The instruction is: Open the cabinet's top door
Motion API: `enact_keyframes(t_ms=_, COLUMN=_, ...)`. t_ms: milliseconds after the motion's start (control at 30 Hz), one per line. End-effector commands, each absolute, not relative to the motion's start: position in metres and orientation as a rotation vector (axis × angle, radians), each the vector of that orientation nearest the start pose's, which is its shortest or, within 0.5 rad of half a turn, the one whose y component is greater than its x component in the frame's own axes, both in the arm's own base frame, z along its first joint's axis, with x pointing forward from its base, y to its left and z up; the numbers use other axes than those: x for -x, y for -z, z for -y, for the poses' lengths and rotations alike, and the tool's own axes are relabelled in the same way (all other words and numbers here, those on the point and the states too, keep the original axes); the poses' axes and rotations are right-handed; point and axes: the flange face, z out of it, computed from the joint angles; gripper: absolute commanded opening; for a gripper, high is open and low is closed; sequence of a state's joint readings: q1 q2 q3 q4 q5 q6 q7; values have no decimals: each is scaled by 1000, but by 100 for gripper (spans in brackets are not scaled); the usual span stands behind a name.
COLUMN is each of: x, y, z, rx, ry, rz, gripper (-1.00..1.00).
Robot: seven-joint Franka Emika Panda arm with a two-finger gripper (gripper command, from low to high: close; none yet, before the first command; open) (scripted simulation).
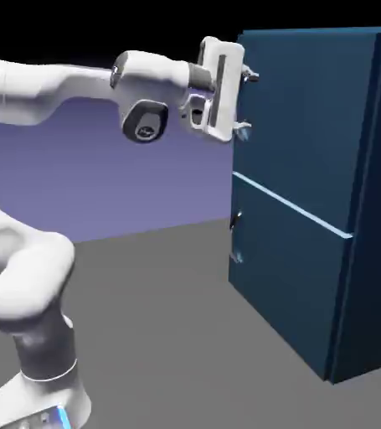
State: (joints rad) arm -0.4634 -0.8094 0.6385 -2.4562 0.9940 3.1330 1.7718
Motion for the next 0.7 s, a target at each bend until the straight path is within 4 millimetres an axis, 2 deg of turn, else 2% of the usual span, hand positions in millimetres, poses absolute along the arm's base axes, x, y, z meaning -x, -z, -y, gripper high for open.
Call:
enact_keyframes(t_ms=0, x=-365, y=-667, z=-88, rx=603, ry=609, rz=-1660, gripper=0)
enact_keyframes(t_ms=167, x=-361, y=-677, z=-125, rx=315, ry=390, rz=-1631, gripper=0)
enact_keyframes(t_ms=333, x=-362, y=-671, z=-164, rx=58, ry=149, rz=-1590, gripper=0)
enact_keyframes(t_ms=500, x=-371, y=-651, z=-204, rx=-181, ry=-103, rz=-1548, gripper=0)
enact_keyframes(t_ms=667, x=-385, y=-616, z=-242, rx=-417, ry=-358, rz=-1506, gripper=0)
